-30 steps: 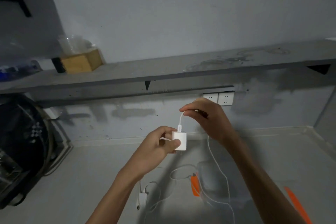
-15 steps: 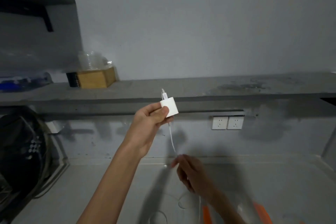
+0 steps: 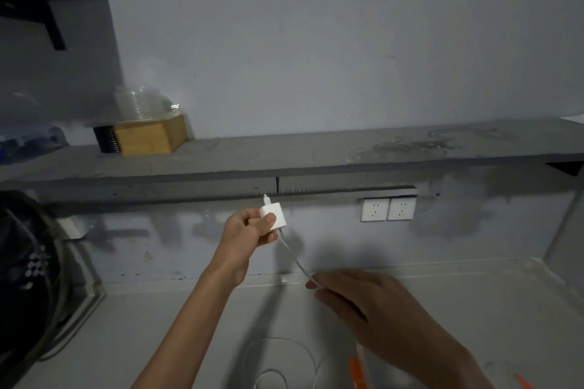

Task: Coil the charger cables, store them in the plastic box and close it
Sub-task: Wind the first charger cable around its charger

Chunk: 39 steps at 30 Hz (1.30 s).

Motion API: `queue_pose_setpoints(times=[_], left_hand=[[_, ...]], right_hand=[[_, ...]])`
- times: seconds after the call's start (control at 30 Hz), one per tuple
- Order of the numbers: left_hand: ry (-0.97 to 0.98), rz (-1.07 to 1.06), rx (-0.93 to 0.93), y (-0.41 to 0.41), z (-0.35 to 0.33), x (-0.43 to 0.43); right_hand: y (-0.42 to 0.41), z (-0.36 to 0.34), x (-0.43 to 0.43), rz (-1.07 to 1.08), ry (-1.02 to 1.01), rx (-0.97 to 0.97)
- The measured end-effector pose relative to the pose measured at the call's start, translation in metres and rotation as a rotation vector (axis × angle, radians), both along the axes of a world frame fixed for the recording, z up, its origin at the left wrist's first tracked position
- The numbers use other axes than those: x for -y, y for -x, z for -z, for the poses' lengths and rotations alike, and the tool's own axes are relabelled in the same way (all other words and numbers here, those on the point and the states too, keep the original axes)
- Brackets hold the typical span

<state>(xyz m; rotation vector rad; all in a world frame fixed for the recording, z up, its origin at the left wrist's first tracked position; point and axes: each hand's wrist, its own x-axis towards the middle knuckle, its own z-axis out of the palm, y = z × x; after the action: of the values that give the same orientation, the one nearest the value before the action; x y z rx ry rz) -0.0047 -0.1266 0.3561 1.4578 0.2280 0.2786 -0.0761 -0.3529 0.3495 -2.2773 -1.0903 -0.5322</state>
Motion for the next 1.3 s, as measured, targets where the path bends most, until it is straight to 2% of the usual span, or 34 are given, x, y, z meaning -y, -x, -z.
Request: queue_pose_setpoints(times=[0.1,0.17,0.3,0.37,0.43,0.57,0.7,0.83,1.0,1.07,1.2,1.3], left_hand=[[-0.051,0.007,-0.008,-0.002,0.009,0.011],[-0.130,0.044,-0.012,0.000,0.015,0.017],[-0.393,0.133,-0.005,0.019,0.025,0.033],[-0.589,0.167,0.055,0.032,0.024,0.046],[-0.671,0.198,0.131,0.047,0.017,0.057],[-0.627,0.246,0.288,0.077,-0.007,0.068],[-0.604,0.197,0.424,0.093,-0.031,0.069],[-0.586,0.211,0.414,0.095,-0.042,0.071],[-0.526,0.199,0.405,0.096,-0.055,0.070],[-0.447,0.166,0.394,0.093,-0.065,0.066],[-0.108,0.073,0.363,0.068,-0.077,0.051],[0.047,0.009,0.331,0.037,-0.074,0.033]], right_hand=[[0.000,-0.011,-0.002,-0.033,0.164,0.137],[-0.002,-0.025,0.000,-0.037,0.196,0.230],[-0.024,-0.060,0.012,-0.018,0.173,0.397],[-0.038,-0.079,0.018,-0.029,0.088,0.423],[-0.050,-0.095,0.022,-0.041,0.019,0.448],[-0.074,-0.116,0.030,-0.087,-0.104,0.340],[-0.103,-0.098,0.032,-0.108,-0.371,-0.045],[-0.111,-0.068,0.019,-0.154,-0.436,-0.247],[-0.107,-0.052,0.011,-0.175,-0.564,-0.370],[-0.099,-0.036,-0.001,-0.143,-0.599,-0.454],[-0.067,0.013,-0.026,-0.099,-0.671,-0.554],[-0.040,0.036,-0.033,-0.098,-0.724,-0.660]])
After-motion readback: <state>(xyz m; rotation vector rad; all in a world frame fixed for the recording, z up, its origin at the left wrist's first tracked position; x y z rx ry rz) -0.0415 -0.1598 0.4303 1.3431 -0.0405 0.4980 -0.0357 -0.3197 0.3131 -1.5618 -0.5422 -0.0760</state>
